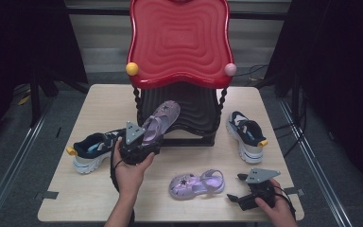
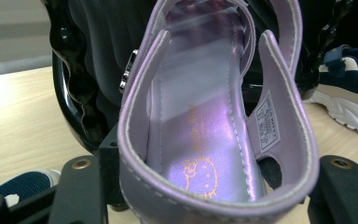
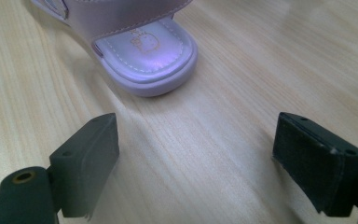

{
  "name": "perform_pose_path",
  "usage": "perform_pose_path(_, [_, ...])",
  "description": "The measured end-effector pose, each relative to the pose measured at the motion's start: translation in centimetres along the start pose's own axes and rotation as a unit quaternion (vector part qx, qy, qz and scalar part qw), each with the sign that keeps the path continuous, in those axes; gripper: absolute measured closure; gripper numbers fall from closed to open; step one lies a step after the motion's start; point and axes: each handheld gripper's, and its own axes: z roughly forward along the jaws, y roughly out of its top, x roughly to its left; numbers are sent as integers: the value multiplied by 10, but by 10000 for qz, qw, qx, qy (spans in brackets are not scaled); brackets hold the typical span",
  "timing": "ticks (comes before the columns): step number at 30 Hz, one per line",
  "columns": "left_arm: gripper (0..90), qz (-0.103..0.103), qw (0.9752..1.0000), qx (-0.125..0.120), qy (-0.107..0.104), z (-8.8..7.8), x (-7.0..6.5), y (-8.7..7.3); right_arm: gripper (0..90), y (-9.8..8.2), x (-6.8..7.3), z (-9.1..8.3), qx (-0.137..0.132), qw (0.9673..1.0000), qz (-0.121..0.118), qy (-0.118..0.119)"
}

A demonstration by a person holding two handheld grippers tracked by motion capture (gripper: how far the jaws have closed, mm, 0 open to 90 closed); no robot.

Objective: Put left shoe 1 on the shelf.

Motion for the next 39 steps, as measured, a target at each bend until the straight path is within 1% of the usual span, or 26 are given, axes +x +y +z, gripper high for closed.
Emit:
perform_pose_path(1, [372, -39, 10000, -27, 34, 2, -1, 1, 137, 0, 0, 0, 0, 10000, 0, 0])
perform_pose_path(4, [372, -23, 10000, -60, 54, 4, -1, 2, 137, 0, 0, 0, -1, 10000, 0, 0])
perform_pose_path(5, [372, -85, 9999, -75, 60, 5, -2, 3, 137, 0, 0, 0, 0, 10000, 2, 0])
perform_pose_path(8, [372, -137, 9998, -143, 102, 8, -5, 5, 138, 0, 0, 0, -2, 10000, 1, 0])
perform_pose_path(10, [372, -145, 9997, -146, 117, 9, -6, 5, 138, 0, 0, 0, -1, 10000, 0, 1])
perform_pose_path(15, [372, -200, 9992, -254, 239, 14, -10, 6, 138, 0, 0, 0, -1, 10000, 1, 1])
perform_pose_path(16, [372, -205, 9990, -271, 306, 16, -11, 6, 138, 0, 0, 0, -1, 10000, 0, 0])
perform_pose_path(20, [372, -226, 9986, -300, 374, 20, -13, 6, 137, 0, 0, 0, -1, 10000, 1, 1])
perform_pose_path(21, [372, -237, 9983, -307, 428, 22, -14, 7, 137, 0, 0, 0, -2, 10000, 0, 1])
perform_pose_path(23, [372, -224, 9983, -329, 437, 23, -14, 7, 138, 0, 0, 0, -2, 10000, 0, 1])
perform_pose_path(24, [372, -261, 9980, -348, 465, 24, -15, 7, 137, 0, 0, 0, -2, 10000, 0, 1])
perform_pose_path(25, [372, -240, 9980, -348, 479, 25, -15, 7, 137, 0, 0, 0, -2, 10000, 0, 0])
perform_pose_path(26, [372, -291, 9976, -366, 512, 28, -16, 6, 137, 0, 0, 0, -2, 10000, 1, 1])
perform_pose_path(28, [372, -281, 9974, -366, 553, 29, -17, 6, 138, 0, 0, 0, -2, 10000, 0, 1])
perform_pose_path(30, [372, -389, 9967, -407, 588, 31, -18, 6, 137, 0, 0, 0, -1, 10000, 0, 1])
perform_pose_path(33, [372, -382, 9965, -421, 611, 33, -20, 6, 137, 0, 0, 0, -2, 10000, 1, 1])
perform_pose_path(35, [372, -431, 9957, -490, 656, 34, -21, 6, 137, 0, 0, 0, -3, 10000, -1, 2])
perform_pose_path(39, [372, -445, 9949, -520, 739, 38, -23, 8, 138, 0, 0, 0, -2, 10000, -2, 2])
